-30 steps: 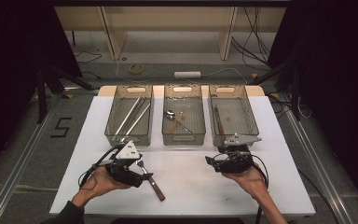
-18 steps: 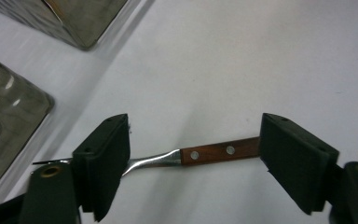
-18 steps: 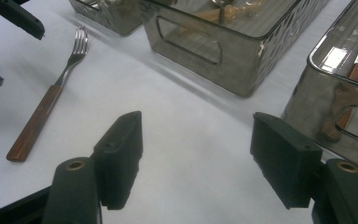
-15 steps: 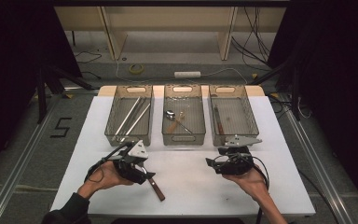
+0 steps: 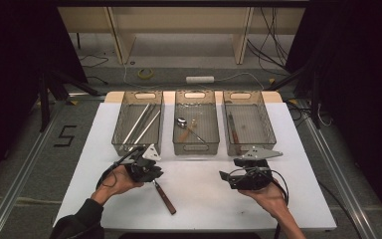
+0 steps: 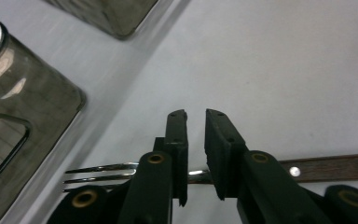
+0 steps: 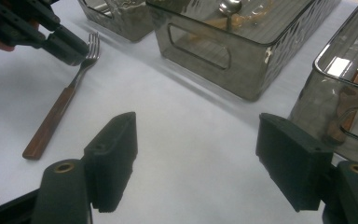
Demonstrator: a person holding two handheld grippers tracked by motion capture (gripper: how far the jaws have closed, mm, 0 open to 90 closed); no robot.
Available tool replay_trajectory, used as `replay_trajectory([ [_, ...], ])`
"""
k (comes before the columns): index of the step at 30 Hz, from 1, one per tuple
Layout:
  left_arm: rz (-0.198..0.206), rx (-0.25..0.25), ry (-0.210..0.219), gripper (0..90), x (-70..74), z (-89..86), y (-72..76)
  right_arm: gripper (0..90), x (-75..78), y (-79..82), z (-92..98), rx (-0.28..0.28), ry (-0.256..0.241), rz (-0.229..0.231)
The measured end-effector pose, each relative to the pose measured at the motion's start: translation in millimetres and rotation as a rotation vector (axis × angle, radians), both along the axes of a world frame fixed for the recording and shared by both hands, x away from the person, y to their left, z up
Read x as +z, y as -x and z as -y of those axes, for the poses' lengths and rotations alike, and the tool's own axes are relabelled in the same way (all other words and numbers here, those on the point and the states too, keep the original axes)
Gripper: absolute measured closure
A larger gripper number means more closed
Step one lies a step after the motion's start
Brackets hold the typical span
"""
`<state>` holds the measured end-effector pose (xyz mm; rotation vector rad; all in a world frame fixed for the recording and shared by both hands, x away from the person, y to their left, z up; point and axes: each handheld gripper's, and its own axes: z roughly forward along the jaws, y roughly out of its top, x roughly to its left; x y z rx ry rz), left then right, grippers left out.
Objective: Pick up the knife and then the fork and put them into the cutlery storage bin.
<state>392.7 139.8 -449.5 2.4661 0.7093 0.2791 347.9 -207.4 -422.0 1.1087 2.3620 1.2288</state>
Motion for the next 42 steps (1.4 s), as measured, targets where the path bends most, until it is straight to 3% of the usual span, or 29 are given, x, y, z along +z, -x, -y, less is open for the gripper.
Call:
replay_trajectory([
  [7,-0.007,0.018,-0.008,88.5,-5.2,-1.9,-3.9,29.5,0.0,5.8,0.7,0.005,-0.007,0.005],
  [25,-0.064,0.027,-0.062,88.8,-18.8,-5.1,-8.9,29.2,-3.0,12.6,2.8,0.016,-0.005,0.004],
  [34,-0.081,0.04,-0.09,88.8,-17.1,-8.0,-3.2,29.3,-3.0,14.0,4.0,0.015,0.003,0.003],
  [39,-0.104,0.053,-0.128,88.8,-14.9,-13.9,4.2,29.3,-3.5,14.8,3.6,0.019,0.007,0.003],
  [42,-0.122,0.073,-0.127,88.8,-14.7,-17.9,7.9,29.3,-3.6,15.0,3.3,0.02,0.01,-0.002],
])
